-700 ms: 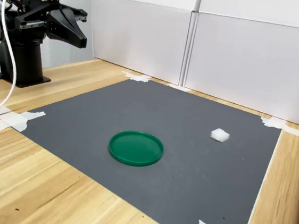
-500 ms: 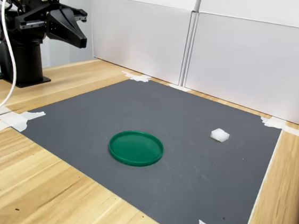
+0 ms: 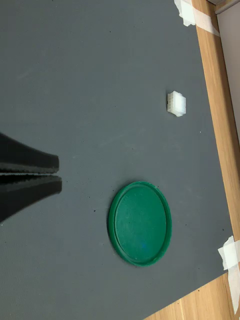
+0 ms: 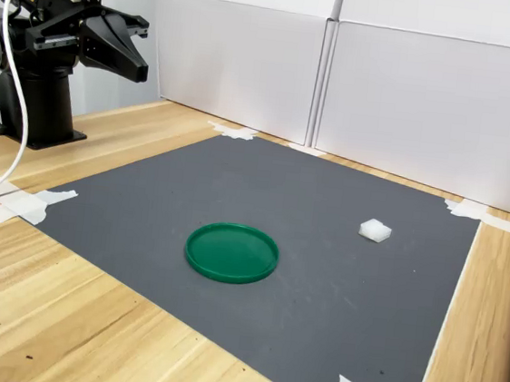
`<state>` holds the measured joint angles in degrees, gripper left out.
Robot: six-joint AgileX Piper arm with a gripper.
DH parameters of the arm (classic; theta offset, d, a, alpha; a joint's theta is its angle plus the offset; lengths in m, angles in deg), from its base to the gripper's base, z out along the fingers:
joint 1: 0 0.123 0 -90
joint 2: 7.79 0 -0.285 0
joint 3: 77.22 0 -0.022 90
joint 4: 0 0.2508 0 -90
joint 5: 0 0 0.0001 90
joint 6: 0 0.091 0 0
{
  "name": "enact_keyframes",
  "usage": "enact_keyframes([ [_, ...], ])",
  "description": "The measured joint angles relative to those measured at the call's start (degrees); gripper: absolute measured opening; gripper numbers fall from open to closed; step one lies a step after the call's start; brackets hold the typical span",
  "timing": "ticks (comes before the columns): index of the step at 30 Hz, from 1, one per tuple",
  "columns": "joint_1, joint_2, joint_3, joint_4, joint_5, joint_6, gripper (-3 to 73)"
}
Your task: Grasp a white terminal and put it in the green lid.
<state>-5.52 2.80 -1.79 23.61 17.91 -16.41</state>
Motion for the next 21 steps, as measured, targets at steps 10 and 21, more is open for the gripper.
enact_keyframes([
  [10, 0.0, 6.77, -2.3, -0.93, 2.98, -3.89, -1.5],
  [21, 0.0, 17.84, -10.11, -1.1, 7.84, -4.52, -1.5],
])
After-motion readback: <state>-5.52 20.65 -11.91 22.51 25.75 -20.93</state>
